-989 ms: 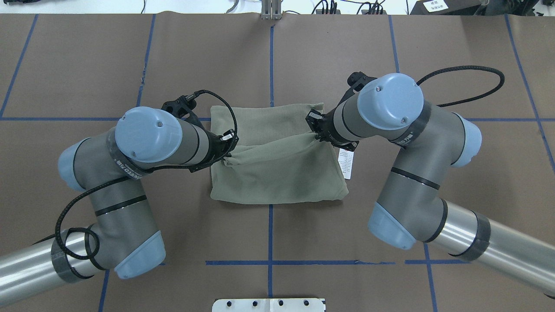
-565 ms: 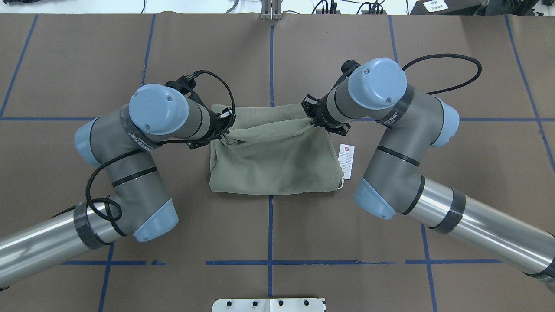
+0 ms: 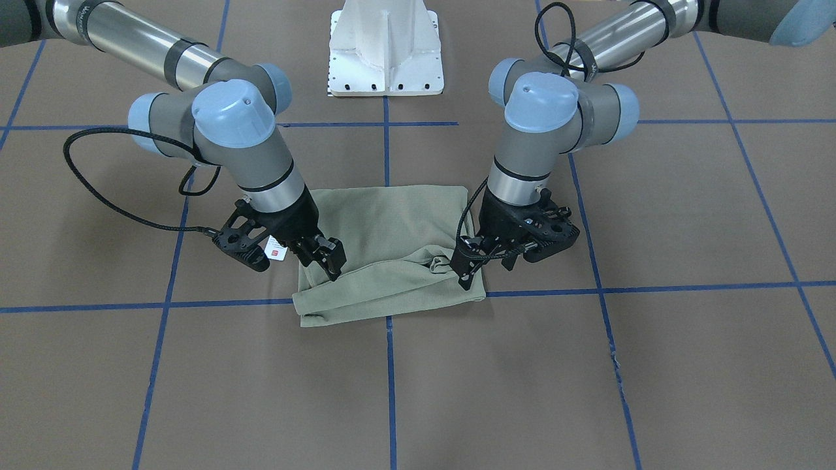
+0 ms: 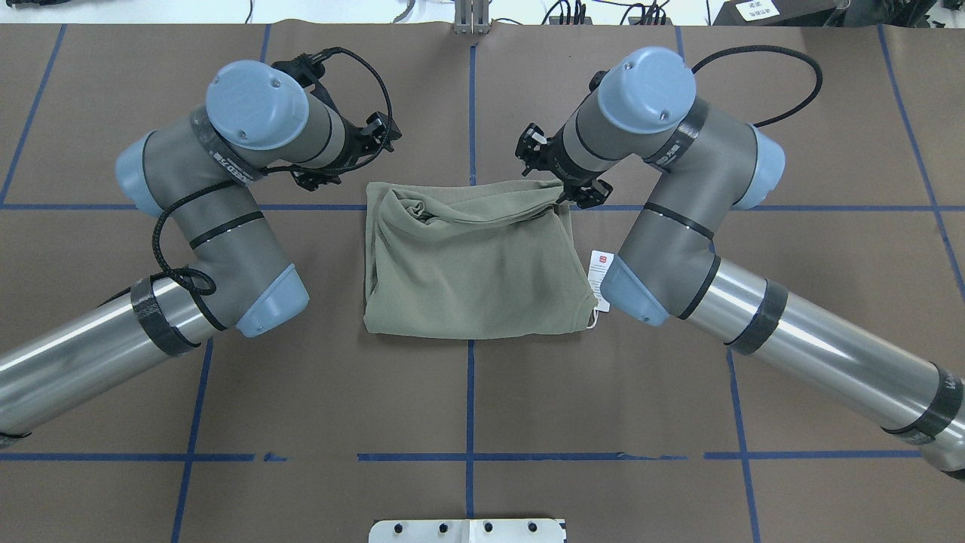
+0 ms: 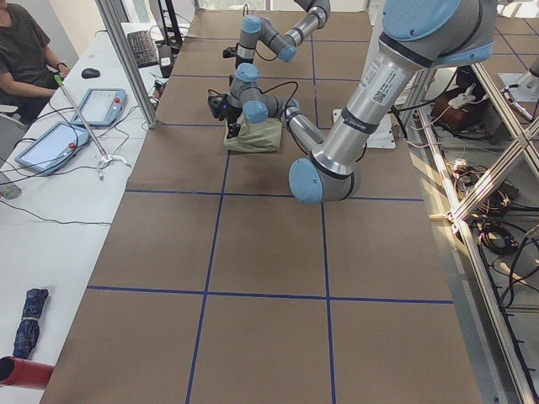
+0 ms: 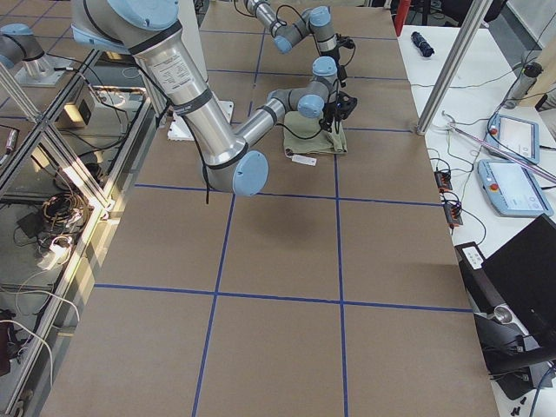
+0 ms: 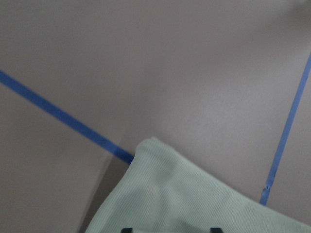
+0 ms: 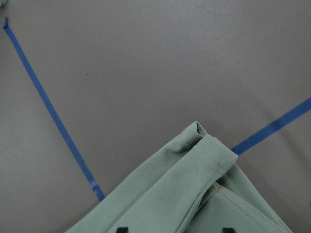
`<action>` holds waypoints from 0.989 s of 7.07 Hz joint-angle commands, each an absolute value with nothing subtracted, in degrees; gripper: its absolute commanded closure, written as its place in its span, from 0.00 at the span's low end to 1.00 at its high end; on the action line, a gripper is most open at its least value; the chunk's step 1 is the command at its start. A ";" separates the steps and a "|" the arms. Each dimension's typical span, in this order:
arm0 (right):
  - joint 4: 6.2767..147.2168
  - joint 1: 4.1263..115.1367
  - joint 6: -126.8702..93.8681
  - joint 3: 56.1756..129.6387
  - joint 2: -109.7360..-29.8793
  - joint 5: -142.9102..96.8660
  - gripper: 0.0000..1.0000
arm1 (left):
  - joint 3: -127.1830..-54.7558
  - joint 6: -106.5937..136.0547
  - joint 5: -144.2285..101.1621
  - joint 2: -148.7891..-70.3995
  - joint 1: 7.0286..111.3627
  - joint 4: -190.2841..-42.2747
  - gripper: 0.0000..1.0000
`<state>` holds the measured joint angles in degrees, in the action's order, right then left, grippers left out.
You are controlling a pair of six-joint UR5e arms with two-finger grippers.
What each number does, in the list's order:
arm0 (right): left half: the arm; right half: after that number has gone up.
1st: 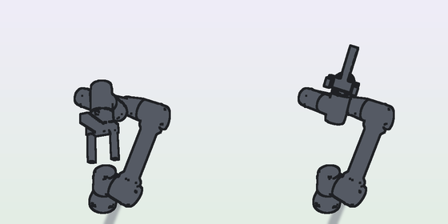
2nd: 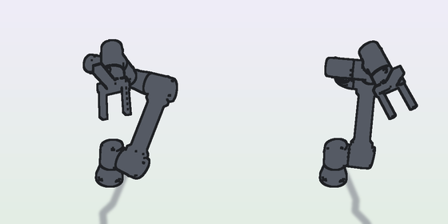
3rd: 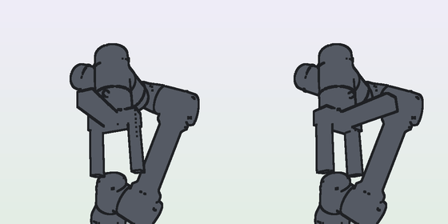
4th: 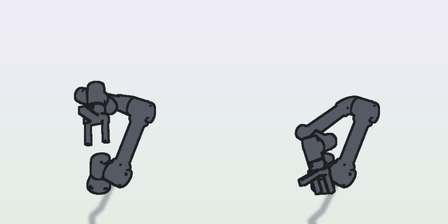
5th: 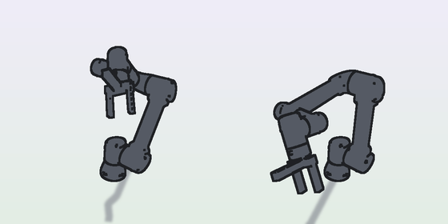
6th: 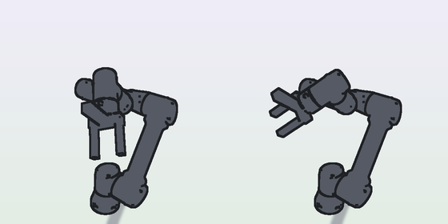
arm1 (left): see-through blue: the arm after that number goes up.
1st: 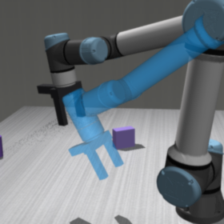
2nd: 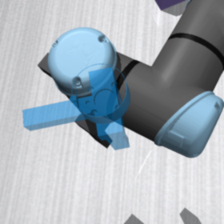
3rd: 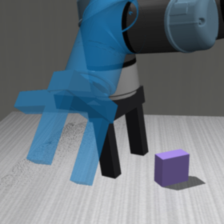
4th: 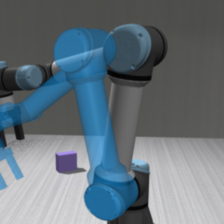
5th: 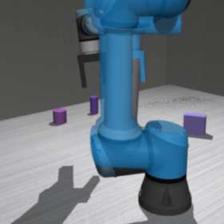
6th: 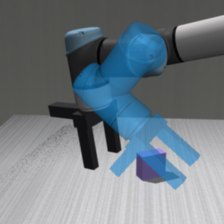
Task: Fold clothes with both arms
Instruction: 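Raise both grippers away from the folded shirt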
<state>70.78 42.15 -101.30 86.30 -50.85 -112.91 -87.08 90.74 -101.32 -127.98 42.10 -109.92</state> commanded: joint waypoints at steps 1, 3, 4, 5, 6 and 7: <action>71.10 42.47 -99.94 88.49 -50.54 -118.21 0.00 | -87.79 81.61 -108.51 -124.91 46.91 -110.04 0.00; 71.72 35.55 -86.38 89.65 -50.89 -113.42 0.00 | -90.69 69.76 -110.55 -120.43 52.01 -110.04 0.00; 74.24 31.68 -80.83 88.52 -50.28 -108.07 0.00 | -93.75 64.22 -110.65 -117.02 54.03 -109.95 0.00; 82.79 31.38 -74.51 85.11 -44.53 -106.63 0.00 | -95.43 61.55 -113.87 -116.03 57.18 -109.86 0.00; 84.45 31.38 -73.23 80.55 -41.08 -106.61 0.00 | -95.54 61.18 -115.73 -115.93 58.26 -109.86 0.00; 84.29 31.46 -70.52 75.37 -38.35 -106.52 0.00 | -95.80 61.17 -115.66 -115.93 58.45 -109.69 0.00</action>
